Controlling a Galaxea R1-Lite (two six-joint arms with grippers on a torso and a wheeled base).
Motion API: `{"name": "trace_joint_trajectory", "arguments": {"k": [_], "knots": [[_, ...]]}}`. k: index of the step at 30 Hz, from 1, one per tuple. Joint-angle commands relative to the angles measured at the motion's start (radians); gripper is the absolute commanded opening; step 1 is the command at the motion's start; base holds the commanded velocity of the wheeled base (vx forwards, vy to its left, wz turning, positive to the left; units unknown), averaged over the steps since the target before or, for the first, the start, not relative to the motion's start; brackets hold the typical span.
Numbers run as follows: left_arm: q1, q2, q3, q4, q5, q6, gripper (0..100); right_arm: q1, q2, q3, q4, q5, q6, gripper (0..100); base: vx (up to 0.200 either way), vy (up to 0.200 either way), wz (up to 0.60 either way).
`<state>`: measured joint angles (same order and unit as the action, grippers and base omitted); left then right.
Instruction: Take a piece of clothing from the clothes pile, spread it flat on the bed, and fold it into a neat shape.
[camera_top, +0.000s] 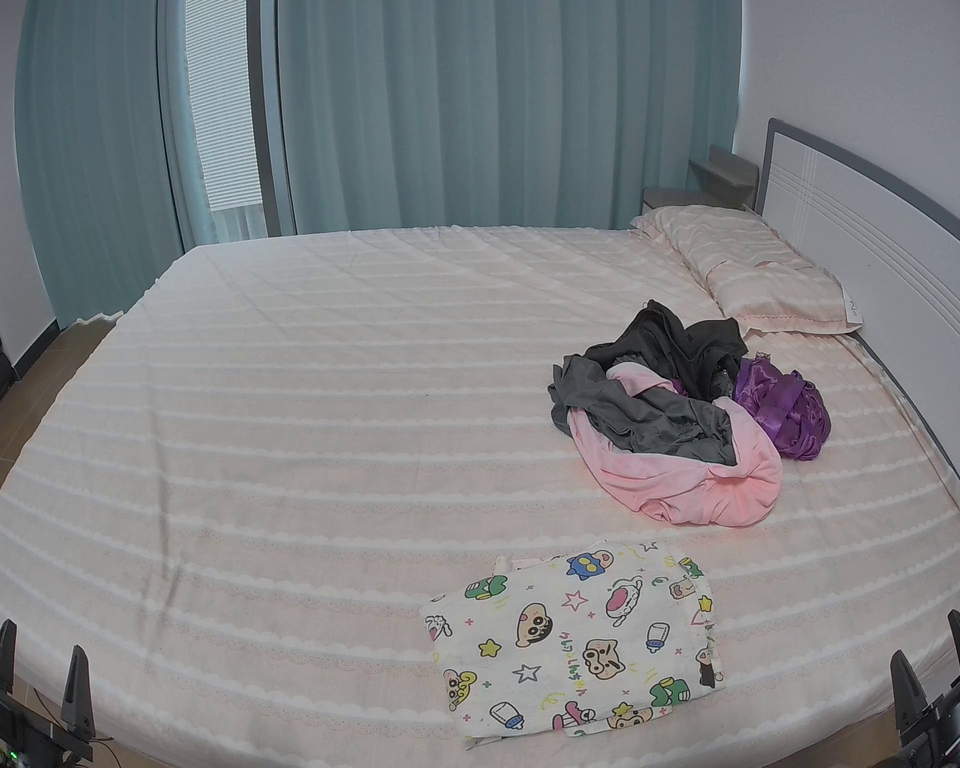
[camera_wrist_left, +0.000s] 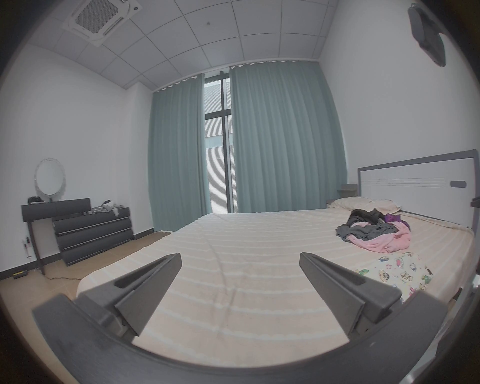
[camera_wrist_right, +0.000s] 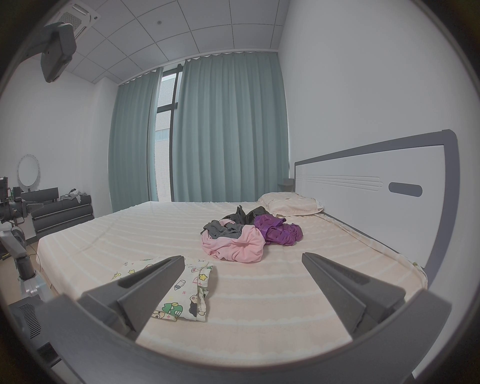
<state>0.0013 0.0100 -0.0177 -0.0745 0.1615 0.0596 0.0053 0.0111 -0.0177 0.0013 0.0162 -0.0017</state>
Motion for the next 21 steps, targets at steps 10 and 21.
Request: {"name": "trace_joint_trajectory", "arguments": {"k": [10, 21], "knots": [[0.000, -0.010, 0.018, 0.002, 0.156, 0.029, 100, 0.001, -0.010, 0.018, 0.000, -0.002, 0.000, 100, 0.000, 0.000, 0.00], [-0.003, -0.010, 0.018, 0.009, 0.076, 0.026, 100, 0.001, -0.010, 0.018, 0.000, -0.002, 0.000, 100, 0.000, 0.000, 0.00]]}}
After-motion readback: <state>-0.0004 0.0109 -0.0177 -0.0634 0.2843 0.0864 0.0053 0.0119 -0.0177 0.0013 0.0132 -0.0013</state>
